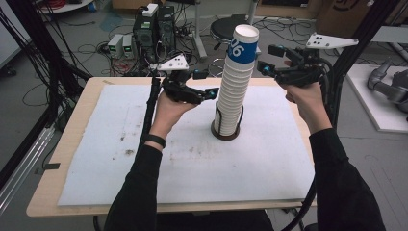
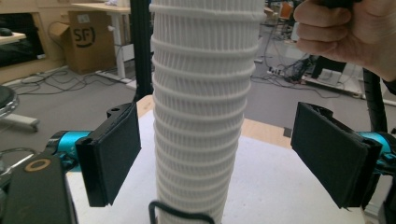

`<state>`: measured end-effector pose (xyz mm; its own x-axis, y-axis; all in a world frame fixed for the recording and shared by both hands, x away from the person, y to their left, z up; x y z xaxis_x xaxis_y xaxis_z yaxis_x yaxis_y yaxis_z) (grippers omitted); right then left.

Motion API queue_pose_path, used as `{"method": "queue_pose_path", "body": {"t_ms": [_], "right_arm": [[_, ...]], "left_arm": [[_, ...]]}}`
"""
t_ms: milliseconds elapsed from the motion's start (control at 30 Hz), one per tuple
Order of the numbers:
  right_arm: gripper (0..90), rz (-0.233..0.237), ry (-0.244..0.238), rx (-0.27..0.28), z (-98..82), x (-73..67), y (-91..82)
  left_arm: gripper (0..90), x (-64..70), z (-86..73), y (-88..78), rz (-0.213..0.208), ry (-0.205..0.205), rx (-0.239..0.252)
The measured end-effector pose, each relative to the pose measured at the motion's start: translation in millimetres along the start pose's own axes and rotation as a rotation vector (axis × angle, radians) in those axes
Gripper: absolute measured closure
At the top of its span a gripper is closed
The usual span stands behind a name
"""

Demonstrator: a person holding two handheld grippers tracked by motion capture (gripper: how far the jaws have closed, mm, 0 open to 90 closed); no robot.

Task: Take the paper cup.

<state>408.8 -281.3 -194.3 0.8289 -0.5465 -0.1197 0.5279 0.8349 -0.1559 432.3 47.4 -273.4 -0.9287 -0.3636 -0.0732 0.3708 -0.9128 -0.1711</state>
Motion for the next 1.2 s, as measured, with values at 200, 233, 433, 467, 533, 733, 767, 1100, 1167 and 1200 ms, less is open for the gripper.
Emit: {"method": "queue_pose_path", "body": {"t_ms": [200,233,433,467,533,733,767,1100,1167,1200], "right_arm": [[18.6,0.001,-0.015,-0.009,8.6,-1.1,3.9],[18.6,-0.004,-0.021,-0.012,9.8,-0.7,5.0],[18.6,-0.011,-0.022,-0.027,16.6,0.5,9.0],[18.6,-0.012,-0.021,-0.027,17.5,1.0,9.5],[18.6,-0.010,-0.020,-0.031,18.4,1.5,9.8],[18.6,-0.008,-0.020,-0.039,21.7,2.0,13.3],[18.6,-0.007,-0.015,-0.045,20.7,3.6,15.4],[18.6,-0.013,0.020,-0.062,7.4,13.1,18.5],[18.6,-0.012,0.015,-0.063,6.3,13.3,19.4],[18.6,-0.013,0.012,-0.066,5.5,13.2,20.1]], "left_arm": [[15.9,-7.7,11.5,21.9,-0.034,-0.007,0.006],[15.8,-9.6,15.2,28.5,-0.045,-0.013,0.012],[15.4,-13.5,25.2,43.7,-0.083,-0.014,0.018],[14.1,-13.4,27.2,46.9,-0.084,-0.013,0.018],[13.4,-14.5,30.2,51.8,-0.085,-0.012,0.016],[13.3,-18.3,32.4,61.2,-0.081,-0.006,-0.006],[13.4,-18.6,32.6,62.8,-0.079,-0.012,-0.002],[13.3,-20.6,34.4,63.7,-0.089,-0.008,-0.001],[13.3,-21.2,34.4,65.0,-0.091,-0.010,-0.004],[13.3,-21.6,34.5,65.6,-0.094,-0.007,-0.002]]}}
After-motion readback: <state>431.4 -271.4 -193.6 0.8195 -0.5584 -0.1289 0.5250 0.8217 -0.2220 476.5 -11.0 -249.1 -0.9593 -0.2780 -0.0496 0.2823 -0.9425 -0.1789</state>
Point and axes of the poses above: each handheld gripper's, and its own axes: y roughly forward along the jaws, z roughly out of its top, x roughly to its right, the point moved 1 cm from there along y, roughly forward along the jaws, and after that the axes turned 8 degrees about y, right-handed, at the moved point
